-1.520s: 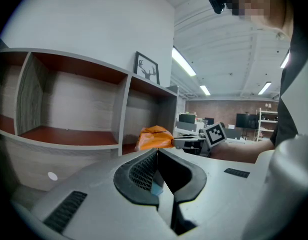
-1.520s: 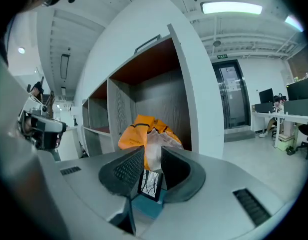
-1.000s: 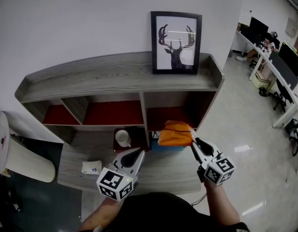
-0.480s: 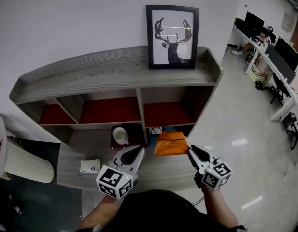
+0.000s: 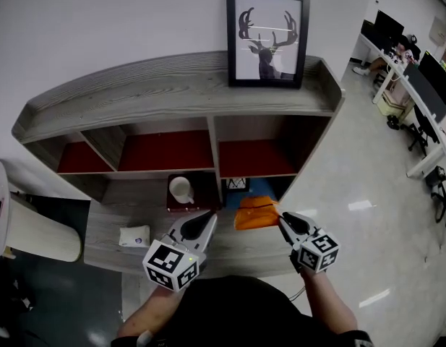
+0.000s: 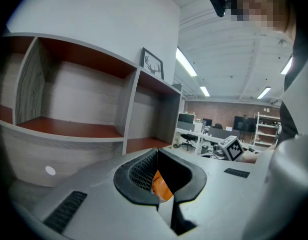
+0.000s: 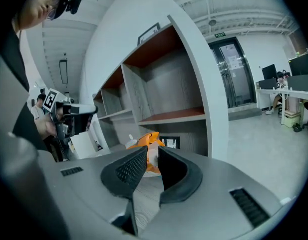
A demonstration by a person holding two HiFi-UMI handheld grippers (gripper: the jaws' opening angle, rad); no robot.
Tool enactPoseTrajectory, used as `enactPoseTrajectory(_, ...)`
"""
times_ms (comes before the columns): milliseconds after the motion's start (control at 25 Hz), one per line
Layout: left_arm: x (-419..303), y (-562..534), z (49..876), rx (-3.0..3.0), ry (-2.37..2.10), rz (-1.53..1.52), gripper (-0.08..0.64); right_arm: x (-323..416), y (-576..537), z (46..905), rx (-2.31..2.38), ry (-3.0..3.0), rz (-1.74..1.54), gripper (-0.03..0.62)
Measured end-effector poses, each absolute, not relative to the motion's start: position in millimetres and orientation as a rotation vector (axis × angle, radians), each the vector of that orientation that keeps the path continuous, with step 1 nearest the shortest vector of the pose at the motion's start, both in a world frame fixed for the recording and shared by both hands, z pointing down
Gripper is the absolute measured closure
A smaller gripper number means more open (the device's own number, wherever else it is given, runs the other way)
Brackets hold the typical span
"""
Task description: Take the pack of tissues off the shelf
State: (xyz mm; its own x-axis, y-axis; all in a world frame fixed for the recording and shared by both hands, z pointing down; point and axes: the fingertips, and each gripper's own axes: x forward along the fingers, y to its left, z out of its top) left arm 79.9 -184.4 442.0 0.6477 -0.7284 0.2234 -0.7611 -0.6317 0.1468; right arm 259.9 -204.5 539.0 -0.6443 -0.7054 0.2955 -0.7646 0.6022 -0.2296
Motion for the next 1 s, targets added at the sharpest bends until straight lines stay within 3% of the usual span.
enactPoseTrajectory(640, 66, -168, 451, 2.55, -1.303, 0.238, 0.545, 230, -227, 622, 1.031, -2.57, 0.516, 0.52)
enactPoseTrajectory(1000, 60, -151, 465, 2.486, -1.375, 0.248, 0.545, 249, -191, 669, 0.861, -2.477, 0.519, 0.52)
